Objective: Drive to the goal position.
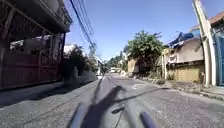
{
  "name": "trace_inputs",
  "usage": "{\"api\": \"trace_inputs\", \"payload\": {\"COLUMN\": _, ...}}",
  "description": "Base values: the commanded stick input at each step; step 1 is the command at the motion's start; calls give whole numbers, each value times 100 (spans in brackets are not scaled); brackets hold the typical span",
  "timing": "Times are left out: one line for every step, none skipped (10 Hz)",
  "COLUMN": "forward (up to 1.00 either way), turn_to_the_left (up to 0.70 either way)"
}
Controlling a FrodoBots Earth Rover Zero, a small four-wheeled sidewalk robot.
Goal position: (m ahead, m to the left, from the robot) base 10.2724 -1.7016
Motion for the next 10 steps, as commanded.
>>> {"api": "trace_inputs", "payload": {"forward": 50, "turn_to_the_left": 0}}
{"api": "trace_inputs", "payload": {"forward": 50, "turn_to_the_left": 0}}
{"api": "trace_inputs", "payload": {"forward": 50, "turn_to_the_left": 0}}
{"api": "trace_inputs", "payload": {"forward": 50, "turn_to_the_left": 0}}
{"api": "trace_inputs", "payload": {"forward": 50, "turn_to_the_left": 0}}
{"api": "trace_inputs", "payload": {"forward": 50, "turn_to_the_left": 0}}
{"api": "trace_inputs", "payload": {"forward": 50, "turn_to_the_left": 0}}
{"api": "trace_inputs", "payload": {"forward": 50, "turn_to_the_left": 0}}
{"api": "trace_inputs", "payload": {"forward": 50, "turn_to_the_left": 0}}
{"api": "trace_inputs", "payload": {"forward": 50, "turn_to_the_left": 0}}
